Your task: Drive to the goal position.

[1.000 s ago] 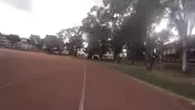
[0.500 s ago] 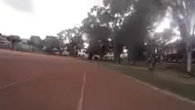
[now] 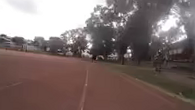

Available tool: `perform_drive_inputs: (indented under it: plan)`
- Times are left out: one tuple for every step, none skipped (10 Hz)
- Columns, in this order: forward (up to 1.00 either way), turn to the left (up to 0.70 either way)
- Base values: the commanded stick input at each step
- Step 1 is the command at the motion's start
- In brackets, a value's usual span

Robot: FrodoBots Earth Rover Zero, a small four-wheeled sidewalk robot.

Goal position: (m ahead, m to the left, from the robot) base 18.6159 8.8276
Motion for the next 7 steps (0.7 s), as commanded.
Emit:
perform_drive_inputs:
  plan:
    - [0.7,0.18]
    - [0.7,0.0]
    - [0.7,0.0]
    - [0.7,0.0]
    - [0.7,0.0]
    - [0.7,0.0]
    - [0.7,0.0]
